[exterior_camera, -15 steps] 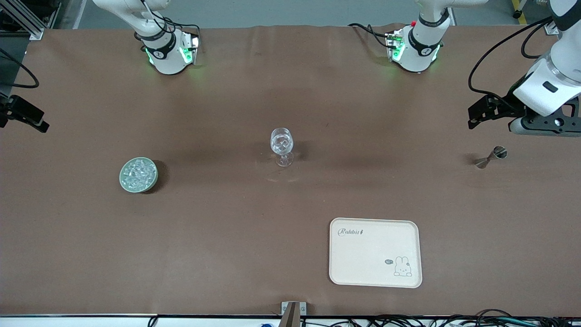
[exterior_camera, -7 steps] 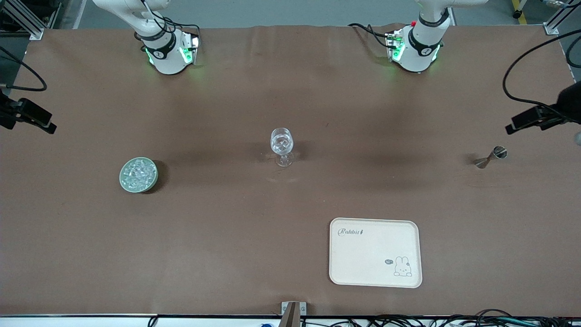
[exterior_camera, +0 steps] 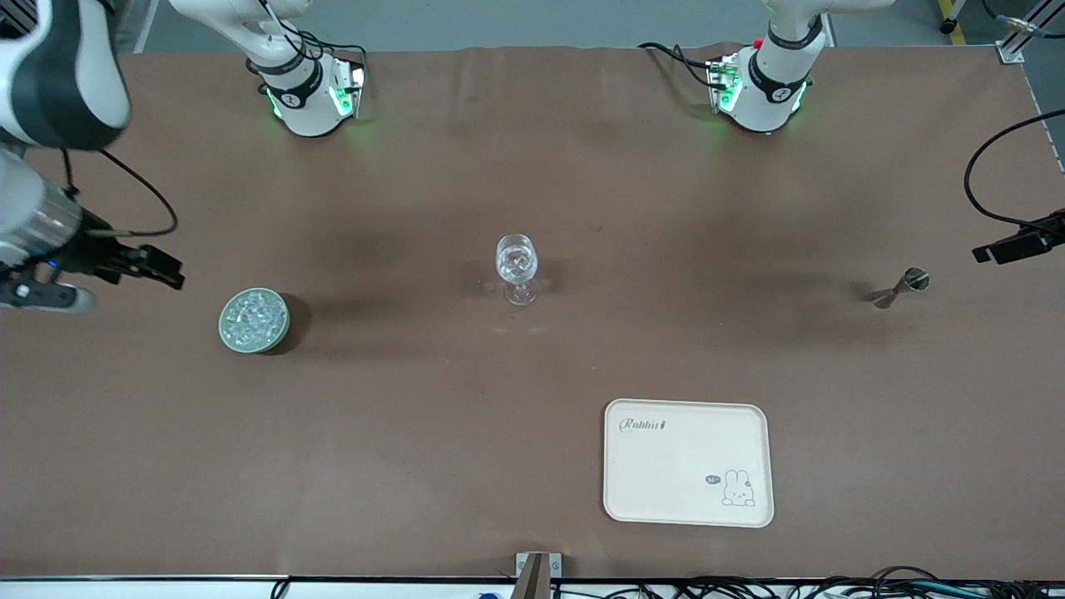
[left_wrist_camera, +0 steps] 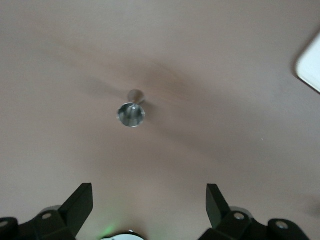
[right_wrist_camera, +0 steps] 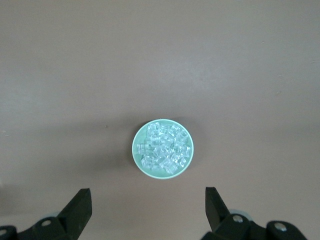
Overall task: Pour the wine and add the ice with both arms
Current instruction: 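Lower the right gripper into the ice bowl while the left gripper lowers onto the jigger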
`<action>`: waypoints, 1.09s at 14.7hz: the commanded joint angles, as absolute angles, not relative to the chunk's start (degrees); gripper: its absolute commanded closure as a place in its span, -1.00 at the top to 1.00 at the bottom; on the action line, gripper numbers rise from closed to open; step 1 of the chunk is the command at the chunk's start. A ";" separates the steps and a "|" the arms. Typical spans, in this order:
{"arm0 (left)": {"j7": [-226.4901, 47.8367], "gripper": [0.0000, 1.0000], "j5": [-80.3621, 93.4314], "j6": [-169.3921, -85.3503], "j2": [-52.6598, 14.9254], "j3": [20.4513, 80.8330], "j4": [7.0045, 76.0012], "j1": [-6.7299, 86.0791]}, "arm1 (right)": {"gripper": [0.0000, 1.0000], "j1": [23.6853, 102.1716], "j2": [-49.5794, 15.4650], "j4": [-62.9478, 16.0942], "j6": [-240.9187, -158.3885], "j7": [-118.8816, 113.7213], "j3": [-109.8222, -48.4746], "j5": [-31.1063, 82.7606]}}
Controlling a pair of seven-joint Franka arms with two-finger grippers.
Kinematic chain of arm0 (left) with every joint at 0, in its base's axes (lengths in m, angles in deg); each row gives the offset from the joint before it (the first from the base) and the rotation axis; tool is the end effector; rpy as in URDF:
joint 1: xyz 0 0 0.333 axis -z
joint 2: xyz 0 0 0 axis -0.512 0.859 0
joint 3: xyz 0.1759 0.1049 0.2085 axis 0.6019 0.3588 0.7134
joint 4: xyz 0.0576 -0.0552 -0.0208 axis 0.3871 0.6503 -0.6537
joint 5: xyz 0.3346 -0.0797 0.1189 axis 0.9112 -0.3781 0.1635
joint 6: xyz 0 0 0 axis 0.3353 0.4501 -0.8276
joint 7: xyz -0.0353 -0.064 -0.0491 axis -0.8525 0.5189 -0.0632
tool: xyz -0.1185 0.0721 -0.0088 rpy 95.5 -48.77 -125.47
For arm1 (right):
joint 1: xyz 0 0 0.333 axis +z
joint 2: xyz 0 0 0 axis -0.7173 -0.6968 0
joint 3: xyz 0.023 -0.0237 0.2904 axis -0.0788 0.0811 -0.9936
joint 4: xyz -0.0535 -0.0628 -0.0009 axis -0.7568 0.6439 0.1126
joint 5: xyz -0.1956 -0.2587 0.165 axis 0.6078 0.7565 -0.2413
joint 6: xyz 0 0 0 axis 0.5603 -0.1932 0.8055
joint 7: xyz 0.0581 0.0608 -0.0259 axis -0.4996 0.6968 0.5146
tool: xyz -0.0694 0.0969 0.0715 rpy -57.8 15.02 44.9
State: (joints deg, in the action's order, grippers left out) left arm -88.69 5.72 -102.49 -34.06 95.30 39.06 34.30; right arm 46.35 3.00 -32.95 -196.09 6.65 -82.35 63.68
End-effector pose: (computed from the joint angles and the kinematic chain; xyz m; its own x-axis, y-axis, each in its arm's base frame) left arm 0.5138 0.1797 0.4299 0.8366 0.4845 -0.2557 0.5135 -0.8561 0.0580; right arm 0.5477 -0.0179 0.4258 0.9953 -0.0971 0.0016 -0.0972 -0.9951 0.0172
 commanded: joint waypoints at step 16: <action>-94.54 1.00 -34.82 -97.40 -0.99 116.78 37.07 30.45 | 0.79 45.39 -13.02 -50.97 -230.28 -0.45 -82.22 64.34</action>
State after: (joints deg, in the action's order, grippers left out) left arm -90.64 -32.16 -99.85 -2.97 115.76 39.12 30.18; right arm 45.84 -14.48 -49.27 -229.42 0.88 -81.98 63.90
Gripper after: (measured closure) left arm 0.000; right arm 0.066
